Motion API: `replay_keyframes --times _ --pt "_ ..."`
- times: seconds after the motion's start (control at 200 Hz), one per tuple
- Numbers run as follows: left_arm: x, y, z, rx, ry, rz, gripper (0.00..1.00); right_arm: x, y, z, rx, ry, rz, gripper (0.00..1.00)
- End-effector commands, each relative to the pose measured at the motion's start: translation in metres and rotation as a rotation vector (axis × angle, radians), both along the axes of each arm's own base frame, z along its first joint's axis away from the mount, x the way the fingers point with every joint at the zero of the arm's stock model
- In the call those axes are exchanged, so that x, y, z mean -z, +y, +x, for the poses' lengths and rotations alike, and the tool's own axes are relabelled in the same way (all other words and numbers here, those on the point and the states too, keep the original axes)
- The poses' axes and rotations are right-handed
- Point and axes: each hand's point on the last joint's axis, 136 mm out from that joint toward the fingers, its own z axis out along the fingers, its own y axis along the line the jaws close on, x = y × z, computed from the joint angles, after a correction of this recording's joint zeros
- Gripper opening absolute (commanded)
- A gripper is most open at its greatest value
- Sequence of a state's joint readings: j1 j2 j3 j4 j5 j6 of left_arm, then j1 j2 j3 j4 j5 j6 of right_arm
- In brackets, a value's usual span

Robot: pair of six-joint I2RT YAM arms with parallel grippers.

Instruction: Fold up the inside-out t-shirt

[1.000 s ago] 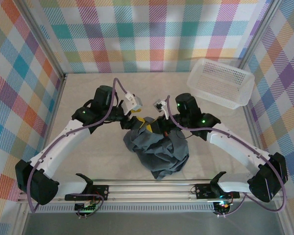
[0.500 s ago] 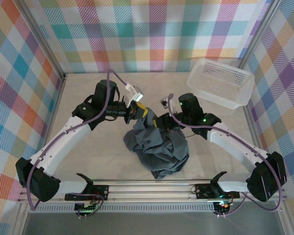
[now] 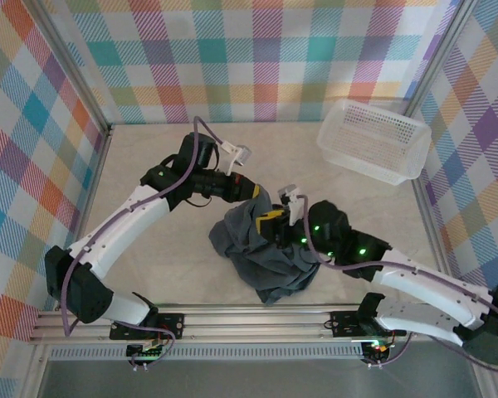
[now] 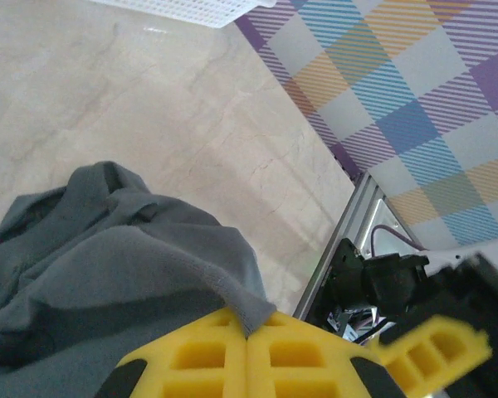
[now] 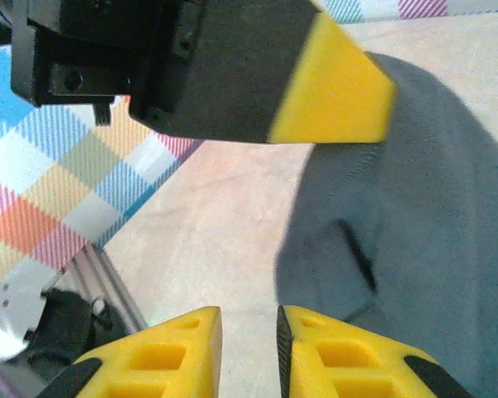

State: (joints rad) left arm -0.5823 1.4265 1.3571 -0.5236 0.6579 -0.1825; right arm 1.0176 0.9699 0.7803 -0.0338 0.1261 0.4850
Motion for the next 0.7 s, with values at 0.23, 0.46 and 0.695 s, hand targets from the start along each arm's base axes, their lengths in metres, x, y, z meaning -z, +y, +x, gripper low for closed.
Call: replay_keyframes --times 0.23,0.46,0.695 --pt "-0.015 0.0 0.002 -0.046 0.007 -0.016 0.0 0.044 -0.018 0.064 0.436 -0.029 -0.238 0.41" --pt "-0.019 -0.002 0.003 -0.06 0.023 -0.041 0.0 0.071 0.011 0.064 0.323 0.006 -0.375 0.54" --pt "0.007 0.057 0.034 -0.334 0.022 0.193 0.0 0.036 0.03 0.039 0.135 0.007 -0.2 0.0"
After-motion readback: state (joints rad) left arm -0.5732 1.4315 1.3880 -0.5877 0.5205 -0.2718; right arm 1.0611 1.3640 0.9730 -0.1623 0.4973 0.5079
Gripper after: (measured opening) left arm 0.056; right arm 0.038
